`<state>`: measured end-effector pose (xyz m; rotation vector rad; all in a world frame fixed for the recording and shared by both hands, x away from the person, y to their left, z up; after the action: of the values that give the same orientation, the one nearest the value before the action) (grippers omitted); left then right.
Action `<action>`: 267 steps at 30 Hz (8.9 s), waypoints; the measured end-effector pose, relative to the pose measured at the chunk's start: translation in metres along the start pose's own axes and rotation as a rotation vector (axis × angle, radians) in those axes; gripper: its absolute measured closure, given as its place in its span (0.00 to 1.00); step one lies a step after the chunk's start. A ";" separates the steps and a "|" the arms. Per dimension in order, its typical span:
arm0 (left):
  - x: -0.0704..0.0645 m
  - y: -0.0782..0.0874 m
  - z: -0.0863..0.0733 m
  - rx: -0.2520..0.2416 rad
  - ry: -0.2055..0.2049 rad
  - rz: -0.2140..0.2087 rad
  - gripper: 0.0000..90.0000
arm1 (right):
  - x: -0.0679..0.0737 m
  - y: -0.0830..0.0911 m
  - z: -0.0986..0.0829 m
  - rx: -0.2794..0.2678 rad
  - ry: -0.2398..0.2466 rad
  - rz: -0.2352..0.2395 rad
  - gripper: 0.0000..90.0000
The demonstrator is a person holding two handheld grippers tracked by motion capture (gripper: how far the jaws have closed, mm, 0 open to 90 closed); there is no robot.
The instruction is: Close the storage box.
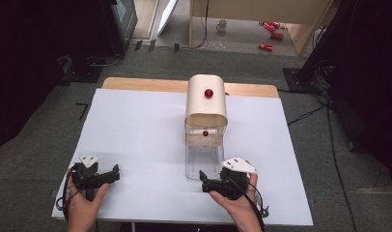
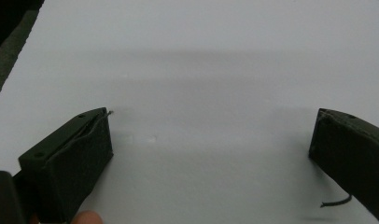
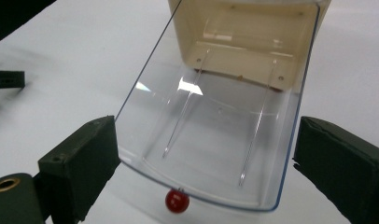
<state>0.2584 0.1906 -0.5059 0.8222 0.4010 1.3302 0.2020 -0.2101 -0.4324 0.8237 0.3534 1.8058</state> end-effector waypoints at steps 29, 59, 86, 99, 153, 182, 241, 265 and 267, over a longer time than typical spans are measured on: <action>0.000 0.000 0.000 0.000 0.000 0.000 0.00 | -0.007 0.004 -0.055 0.076 -0.014 -0.085 0.14; 0.000 0.000 0.000 0.000 0.000 0.000 0.00 | -0.005 -0.023 -0.065 0.073 -0.094 -0.032 0.72; 0.000 0.000 0.000 0.000 0.000 0.000 0.00 | 0.009 -0.019 -0.038 0.027 -0.046 -0.017 0.84; 0.000 0.000 0.000 0.000 0.000 0.000 0.00 | 0.012 -0.031 -0.013 0.011 -0.039 -0.020 0.85; 0.000 0.000 0.000 0.000 0.000 0.000 0.00 | -0.005 -0.081 0.030 0.022 -0.029 -0.002 0.48; 0.000 0.000 0.000 0.000 0.000 0.000 0.00 | -0.057 -0.027 0.030 -0.014 -0.017 -0.025 0.05; 0.000 0.000 0.000 0.000 0.000 0.001 0.00 | -0.206 0.036 -0.031 0.013 -0.094 -0.365 0.04; 0.000 0.000 0.000 0.000 0.001 0.001 0.00 | -0.206 0.037 -0.036 -0.024 -0.086 -0.362 0.04; 0.000 0.000 0.000 0.000 0.000 0.001 0.00 | -0.206 0.037 -0.036 -0.024 -0.086 -0.361 0.04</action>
<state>0.2583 0.1905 -0.5060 0.8219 0.4009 1.3311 0.1912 -0.4072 -0.5117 0.7637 0.3959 1.4323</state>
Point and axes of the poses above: each handheld gripper's, and its own axes: y roughly backward along the jaws, z roughly out of its top, x roughly to its left, the point moved 1 cm from there along -y, roughly forward along the jaws, and after that the axes turned 14 degrees about -y, right-handed, at the moved point
